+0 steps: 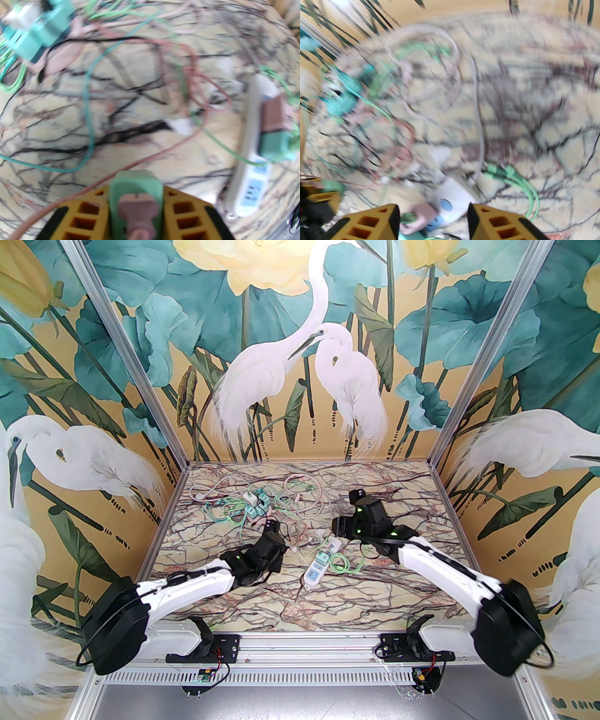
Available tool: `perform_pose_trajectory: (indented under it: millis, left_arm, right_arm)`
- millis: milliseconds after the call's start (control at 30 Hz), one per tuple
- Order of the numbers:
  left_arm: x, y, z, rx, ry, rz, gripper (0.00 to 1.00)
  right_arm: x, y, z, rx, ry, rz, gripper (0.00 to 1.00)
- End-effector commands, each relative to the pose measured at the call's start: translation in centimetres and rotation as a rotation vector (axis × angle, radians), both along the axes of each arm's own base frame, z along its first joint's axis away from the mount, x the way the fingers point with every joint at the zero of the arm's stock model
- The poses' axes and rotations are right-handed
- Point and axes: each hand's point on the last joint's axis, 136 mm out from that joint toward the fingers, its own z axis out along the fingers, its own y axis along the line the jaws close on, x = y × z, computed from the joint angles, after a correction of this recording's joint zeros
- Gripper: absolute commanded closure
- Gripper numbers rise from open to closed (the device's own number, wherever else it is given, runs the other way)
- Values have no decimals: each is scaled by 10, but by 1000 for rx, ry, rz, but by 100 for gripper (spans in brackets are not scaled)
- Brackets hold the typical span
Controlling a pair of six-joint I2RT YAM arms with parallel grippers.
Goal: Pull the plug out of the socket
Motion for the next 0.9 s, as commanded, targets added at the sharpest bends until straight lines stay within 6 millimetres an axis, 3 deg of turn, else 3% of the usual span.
perform_pose_trajectory:
  millis: [0, 100, 367, 467, 533, 667, 733, 867]
  left_arm:
    - [2, 6, -7, 8, 27, 32, 82]
    - [-1, -8, -9, -59, 52, -15, 78]
    - [-4, -18, -16, -101, 82, -34, 73]
    - [-5, -22, -16, -121, 94, -42, 57]
    - [-6, -24, -10, -144, 90, -46, 56]
    - [-7, -28, 6, -205, 69, -47, 38]
    - [-8, -32, 17, -245, 58, -52, 36]
    - [-10, -34, 46, -326, 12, -56, 16]
  right_arm:
    - [-9, -7, 2, -22, -9, 11, 41]
    - [-19, -7, 5, 2, -26, 36, 41]
    - [-40, -2, 2, 59, -12, 97, 41]
    - [-46, 6, 0, 70, -4, 136, 40]
    - [-52, 13, -2, 60, -5, 167, 40]
    - [-58, 18, -9, 20, -12, 183, 40]
    - [-57, 15, -14, 7, -4, 162, 40]
    - [-53, 6, -27, -25, 15, 107, 41]
